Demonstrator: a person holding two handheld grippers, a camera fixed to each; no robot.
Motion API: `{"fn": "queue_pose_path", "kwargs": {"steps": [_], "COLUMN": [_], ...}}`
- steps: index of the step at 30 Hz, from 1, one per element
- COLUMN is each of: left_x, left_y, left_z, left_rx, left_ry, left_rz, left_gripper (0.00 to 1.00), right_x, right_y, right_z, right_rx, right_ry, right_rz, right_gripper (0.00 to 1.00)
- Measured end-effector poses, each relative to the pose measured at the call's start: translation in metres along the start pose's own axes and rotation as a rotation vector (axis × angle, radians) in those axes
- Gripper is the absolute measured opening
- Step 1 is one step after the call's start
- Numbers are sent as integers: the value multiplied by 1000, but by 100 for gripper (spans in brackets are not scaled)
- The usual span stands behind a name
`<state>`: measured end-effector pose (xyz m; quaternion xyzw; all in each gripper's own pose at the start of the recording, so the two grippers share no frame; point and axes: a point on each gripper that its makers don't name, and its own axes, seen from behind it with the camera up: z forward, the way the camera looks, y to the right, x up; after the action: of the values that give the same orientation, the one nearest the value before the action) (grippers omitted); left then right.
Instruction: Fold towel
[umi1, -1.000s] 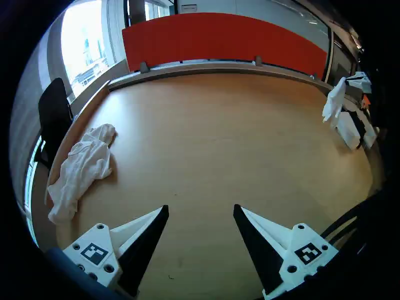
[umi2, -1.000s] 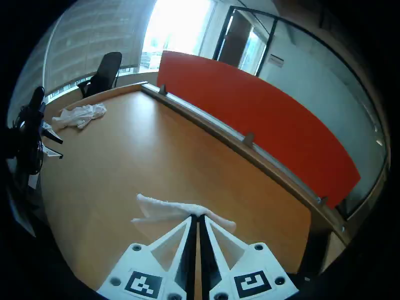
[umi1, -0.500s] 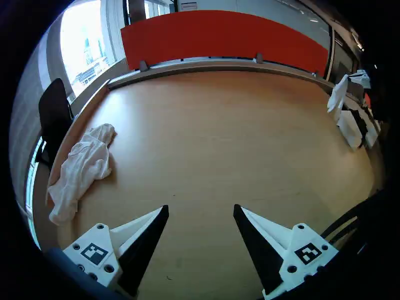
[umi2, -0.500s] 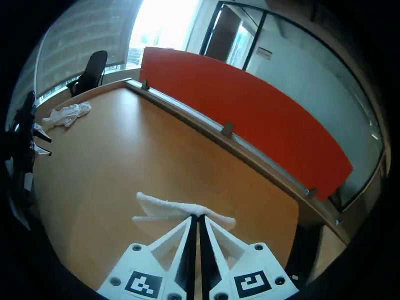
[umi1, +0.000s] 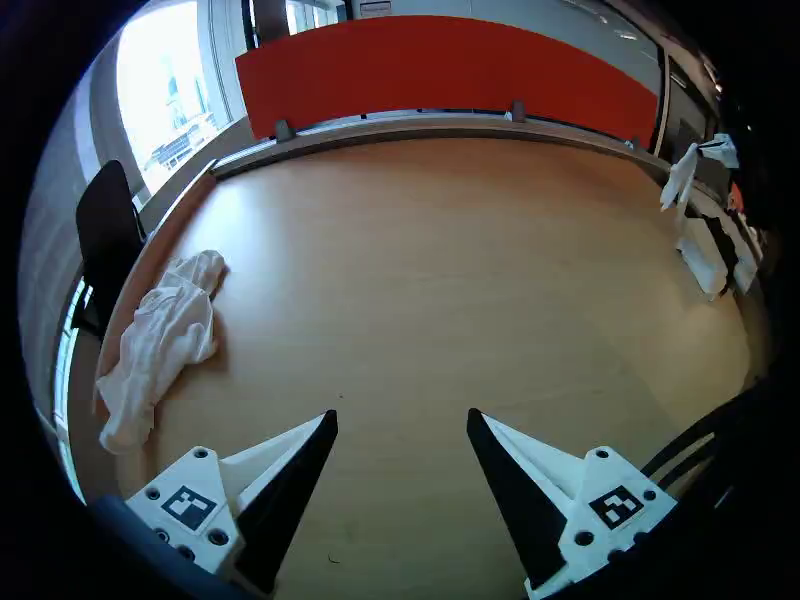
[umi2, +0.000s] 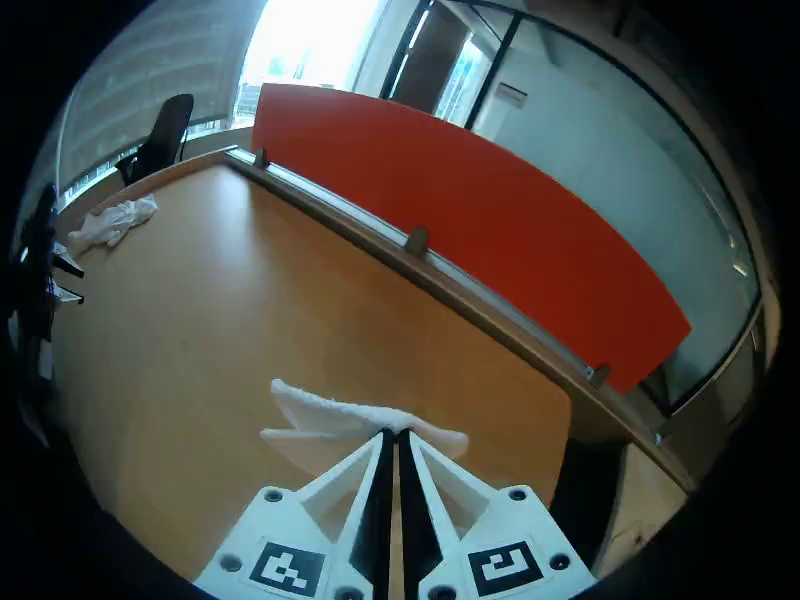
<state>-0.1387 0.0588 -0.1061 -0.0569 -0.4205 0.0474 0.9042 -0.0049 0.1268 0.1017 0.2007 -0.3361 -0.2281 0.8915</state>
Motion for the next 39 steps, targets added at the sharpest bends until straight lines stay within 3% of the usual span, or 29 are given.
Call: {"fn": "queue_pose_path", "kwargs": {"steps": [11, 24, 32, 39], "left_x": [8, 12, 16, 18], "left_y": [4, 10, 13, 19], "left_z": [2, 3, 4, 4], "left_rx": [5, 2, -4, -15], "left_ry": [2, 4, 8, 10], "left_rz": [4, 17, 26, 42], "left_gripper": [96, 96, 96, 96], "right_x": [-7, -16, -34, -66], "right_y": [32, 42, 47, 51], "right_z": [-3, -6, -19, -40], "right_rx": [-32, -45, -57, -78], "right_ry": [-18, -27, -38, -68], "right_rz": [2, 9, 28, 61], "right_gripper": [4, 4, 4, 4]}}
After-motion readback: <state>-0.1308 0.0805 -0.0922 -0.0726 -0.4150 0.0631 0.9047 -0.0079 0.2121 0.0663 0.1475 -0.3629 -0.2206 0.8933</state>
